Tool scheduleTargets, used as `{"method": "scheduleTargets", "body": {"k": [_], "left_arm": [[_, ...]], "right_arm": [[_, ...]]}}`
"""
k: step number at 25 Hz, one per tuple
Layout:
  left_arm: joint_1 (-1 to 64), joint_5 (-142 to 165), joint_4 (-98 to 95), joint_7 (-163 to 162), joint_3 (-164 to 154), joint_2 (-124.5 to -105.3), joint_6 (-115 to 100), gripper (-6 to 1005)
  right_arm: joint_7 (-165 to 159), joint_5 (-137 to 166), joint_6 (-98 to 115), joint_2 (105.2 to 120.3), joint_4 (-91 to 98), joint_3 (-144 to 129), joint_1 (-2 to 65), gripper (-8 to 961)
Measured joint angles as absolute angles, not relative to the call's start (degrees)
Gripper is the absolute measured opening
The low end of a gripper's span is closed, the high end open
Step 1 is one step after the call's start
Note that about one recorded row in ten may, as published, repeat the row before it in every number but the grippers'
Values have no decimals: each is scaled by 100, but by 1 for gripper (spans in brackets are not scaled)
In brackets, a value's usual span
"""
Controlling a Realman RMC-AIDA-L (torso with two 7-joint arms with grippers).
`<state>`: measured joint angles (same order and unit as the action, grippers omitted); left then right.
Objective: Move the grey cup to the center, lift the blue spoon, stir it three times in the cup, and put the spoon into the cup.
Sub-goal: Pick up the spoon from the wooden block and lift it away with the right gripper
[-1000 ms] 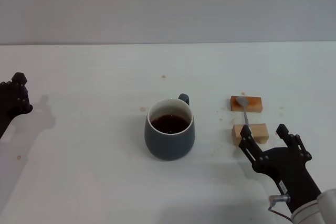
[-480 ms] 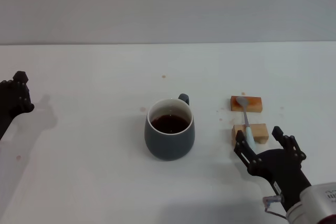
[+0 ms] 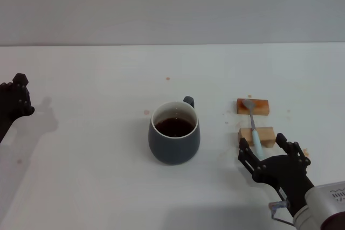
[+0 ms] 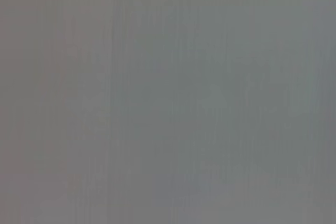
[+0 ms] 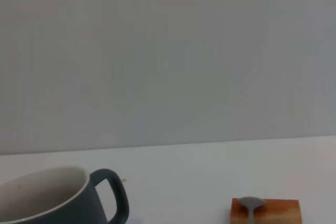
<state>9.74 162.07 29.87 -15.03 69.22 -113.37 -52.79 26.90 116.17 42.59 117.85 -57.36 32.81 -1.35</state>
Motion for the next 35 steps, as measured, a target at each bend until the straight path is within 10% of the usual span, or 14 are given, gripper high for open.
{"method": "scheduleTargets", "body": {"k": [35], "left_arm": [[946, 16207, 3120, -1488, 6925, -11294, -5252, -2]], "right_arm": [[2698, 11613, 3875, 11786, -5704, 3395, -85, 840]]}}
